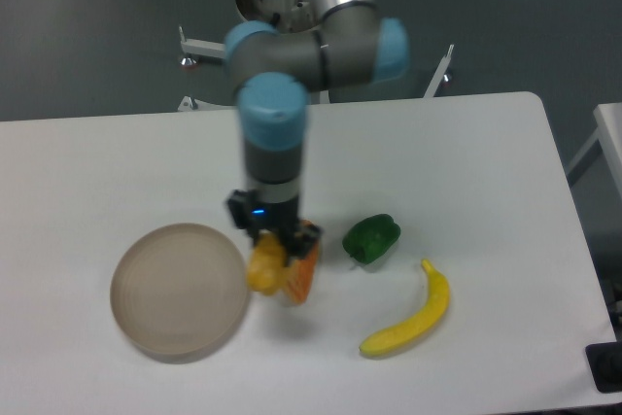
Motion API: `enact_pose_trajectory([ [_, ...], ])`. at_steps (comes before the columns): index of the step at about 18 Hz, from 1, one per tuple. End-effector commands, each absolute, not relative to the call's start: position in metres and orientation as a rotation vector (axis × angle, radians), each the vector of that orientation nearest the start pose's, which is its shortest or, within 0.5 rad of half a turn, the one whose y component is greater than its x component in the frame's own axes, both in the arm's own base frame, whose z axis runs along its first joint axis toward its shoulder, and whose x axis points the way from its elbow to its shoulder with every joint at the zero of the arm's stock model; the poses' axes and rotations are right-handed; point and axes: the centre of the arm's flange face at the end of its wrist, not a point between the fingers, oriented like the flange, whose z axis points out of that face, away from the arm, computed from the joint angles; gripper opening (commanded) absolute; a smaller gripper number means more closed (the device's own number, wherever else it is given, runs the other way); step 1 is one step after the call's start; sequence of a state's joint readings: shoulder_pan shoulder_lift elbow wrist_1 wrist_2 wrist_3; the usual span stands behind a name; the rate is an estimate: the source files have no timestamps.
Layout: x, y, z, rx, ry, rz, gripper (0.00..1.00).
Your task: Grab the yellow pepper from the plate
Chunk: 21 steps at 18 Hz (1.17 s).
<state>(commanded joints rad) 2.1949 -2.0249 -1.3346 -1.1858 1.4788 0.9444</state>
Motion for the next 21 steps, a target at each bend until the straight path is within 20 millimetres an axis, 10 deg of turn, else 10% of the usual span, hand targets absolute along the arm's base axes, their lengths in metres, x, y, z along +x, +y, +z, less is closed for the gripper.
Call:
enact_pose_trajectory([
  [6, -0.347, 0.614, 0.363, -2.949, 0.631, 0.151, 0.47],
  [21, -0.36, 0.623, 0.367, -2.936, 0.633, 0.182, 0.47],
])
